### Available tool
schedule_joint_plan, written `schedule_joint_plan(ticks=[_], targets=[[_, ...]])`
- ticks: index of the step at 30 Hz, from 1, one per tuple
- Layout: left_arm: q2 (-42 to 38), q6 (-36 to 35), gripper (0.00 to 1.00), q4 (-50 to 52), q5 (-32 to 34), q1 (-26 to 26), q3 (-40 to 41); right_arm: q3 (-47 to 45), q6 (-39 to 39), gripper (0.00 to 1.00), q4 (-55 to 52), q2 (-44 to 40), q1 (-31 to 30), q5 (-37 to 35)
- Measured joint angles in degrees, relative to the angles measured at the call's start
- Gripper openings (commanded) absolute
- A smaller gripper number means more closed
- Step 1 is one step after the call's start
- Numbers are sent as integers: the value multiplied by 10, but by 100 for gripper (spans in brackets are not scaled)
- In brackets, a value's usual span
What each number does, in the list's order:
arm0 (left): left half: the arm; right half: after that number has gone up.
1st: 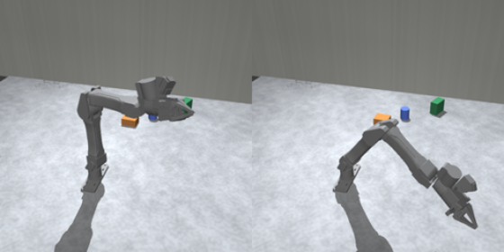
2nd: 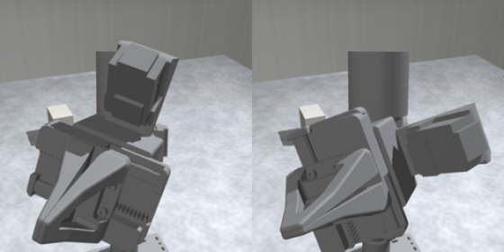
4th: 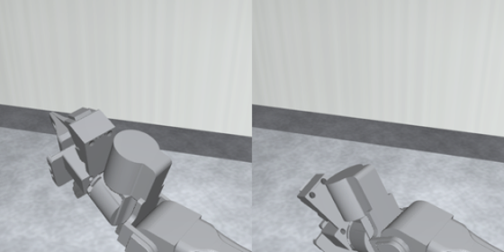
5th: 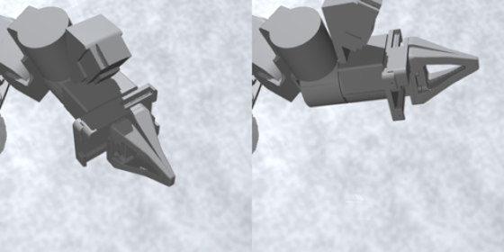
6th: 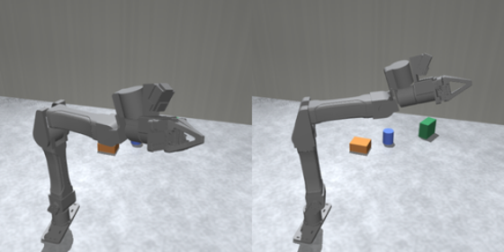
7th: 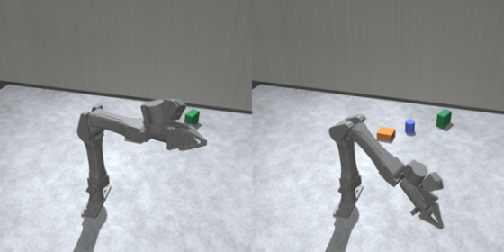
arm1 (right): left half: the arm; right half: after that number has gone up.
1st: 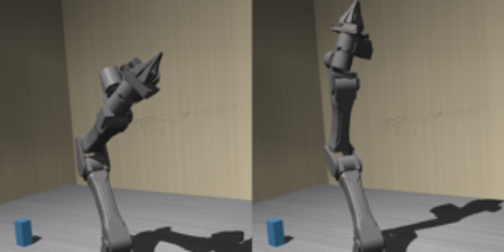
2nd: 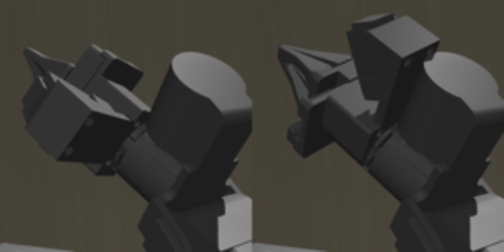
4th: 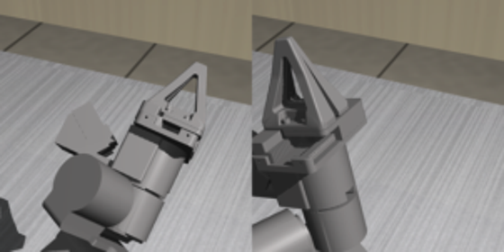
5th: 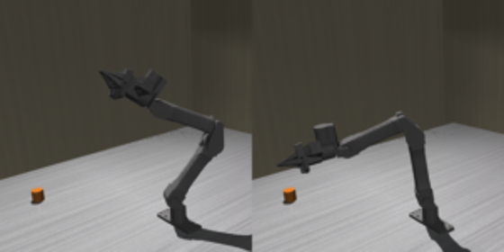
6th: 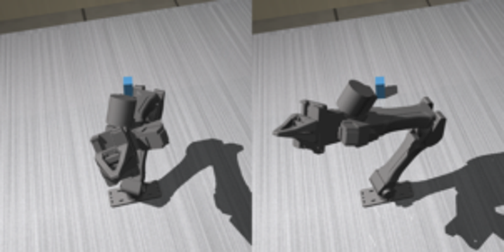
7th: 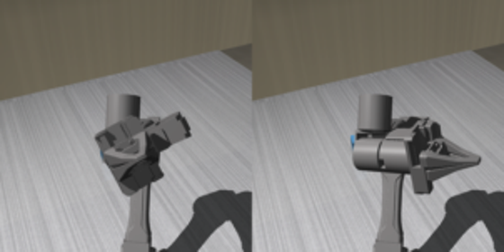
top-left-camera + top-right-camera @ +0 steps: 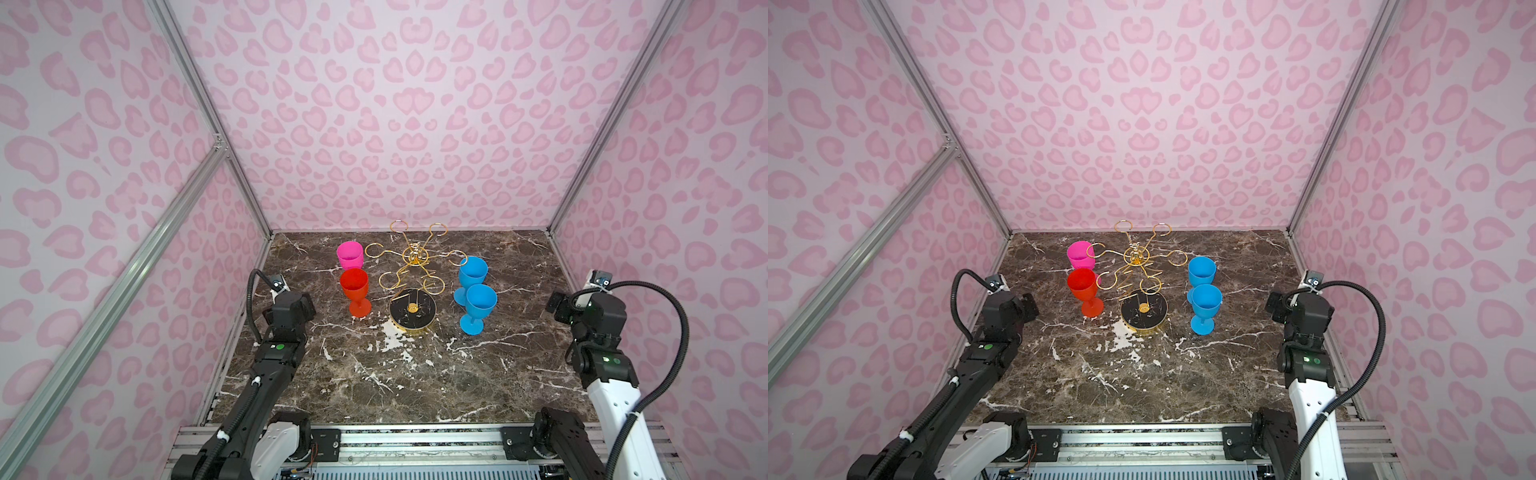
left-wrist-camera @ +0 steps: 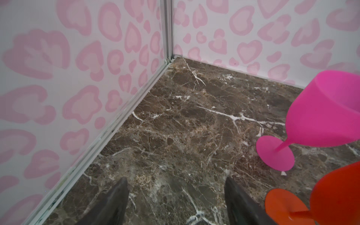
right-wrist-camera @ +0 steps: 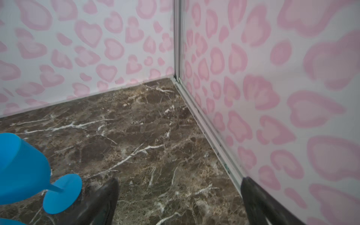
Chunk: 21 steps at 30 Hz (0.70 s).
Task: Take the wine glass off the wine glass rack
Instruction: Reset both arms
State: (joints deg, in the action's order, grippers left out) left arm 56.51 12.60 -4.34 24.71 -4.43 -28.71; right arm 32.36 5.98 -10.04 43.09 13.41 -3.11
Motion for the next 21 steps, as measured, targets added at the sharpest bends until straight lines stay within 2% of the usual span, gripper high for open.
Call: schedule_joint_plan(ticks=[2,6,9,15,21], targets=[[30,-6,98,-36,-3,2,14,-61,13,99,58,14,6,6],[94,-16,98,-124,-10,5,35,-162,35,99,181,60,7,23],[138,-17,98,-189,-23,5,55,-206,42,99,261,112,-19,16],[220,-47,98,-264,-77,7,33,-191,20,99,391,215,-89,-21],[258,-81,98,-371,-114,34,63,-132,4,100,488,339,-104,-34]])
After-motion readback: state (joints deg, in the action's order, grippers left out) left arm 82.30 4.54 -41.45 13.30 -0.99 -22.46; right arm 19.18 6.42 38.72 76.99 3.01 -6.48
